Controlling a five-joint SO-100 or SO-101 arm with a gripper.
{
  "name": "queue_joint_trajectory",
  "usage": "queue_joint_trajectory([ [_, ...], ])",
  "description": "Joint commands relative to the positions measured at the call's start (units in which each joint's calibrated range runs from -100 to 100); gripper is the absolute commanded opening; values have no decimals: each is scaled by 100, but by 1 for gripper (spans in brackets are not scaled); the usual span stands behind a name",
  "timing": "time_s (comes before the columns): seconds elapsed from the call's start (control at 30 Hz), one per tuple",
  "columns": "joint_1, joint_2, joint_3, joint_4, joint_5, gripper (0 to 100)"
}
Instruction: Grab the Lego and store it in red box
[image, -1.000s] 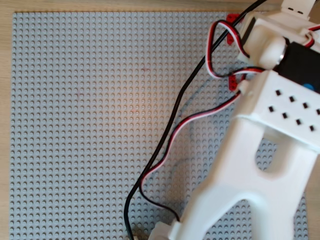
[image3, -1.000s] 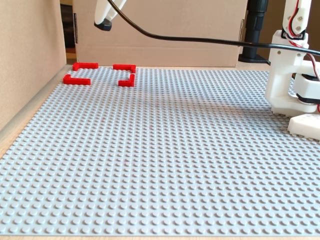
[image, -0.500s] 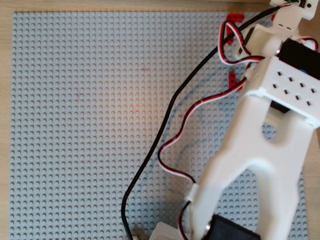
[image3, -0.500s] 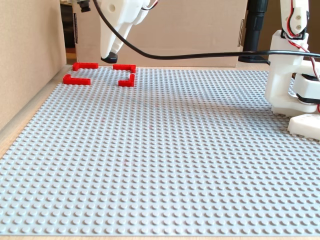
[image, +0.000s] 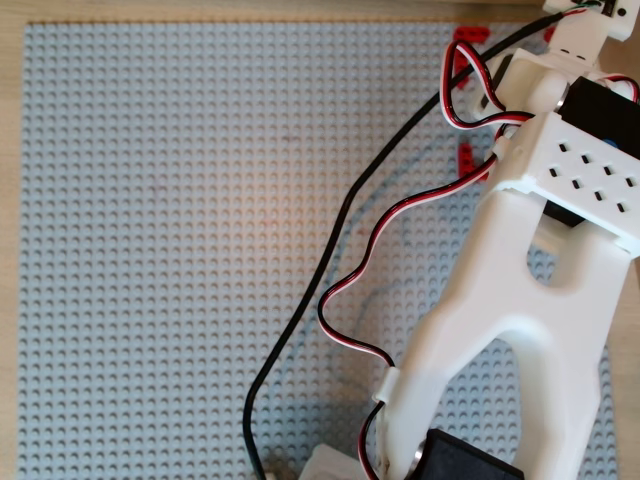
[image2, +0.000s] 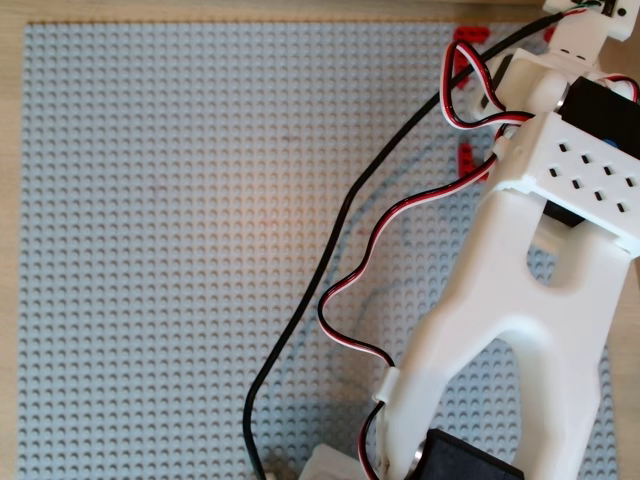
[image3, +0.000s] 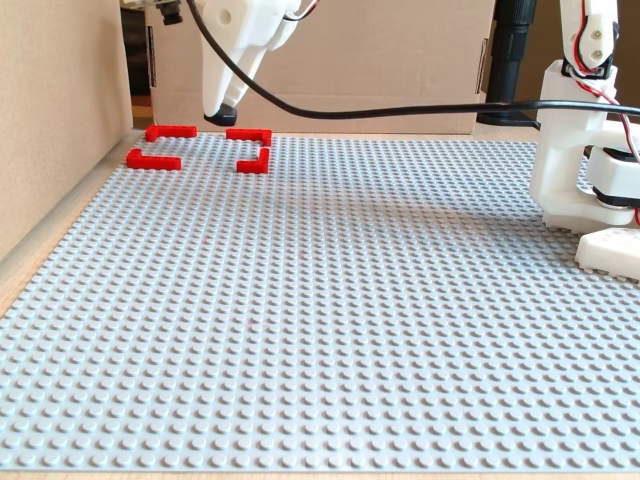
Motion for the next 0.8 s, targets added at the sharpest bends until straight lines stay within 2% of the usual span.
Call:
queue_joint_trajectory([
  [0.0, 63, -64, -139, -50, -21, 13],
  [0.33, 85, -64, -239, -7, -21, 14],
  [0.5, 78, -454, -757, 765, -26, 1],
  [0.77, -198, -2318, -876, 1967, -26, 2],
])
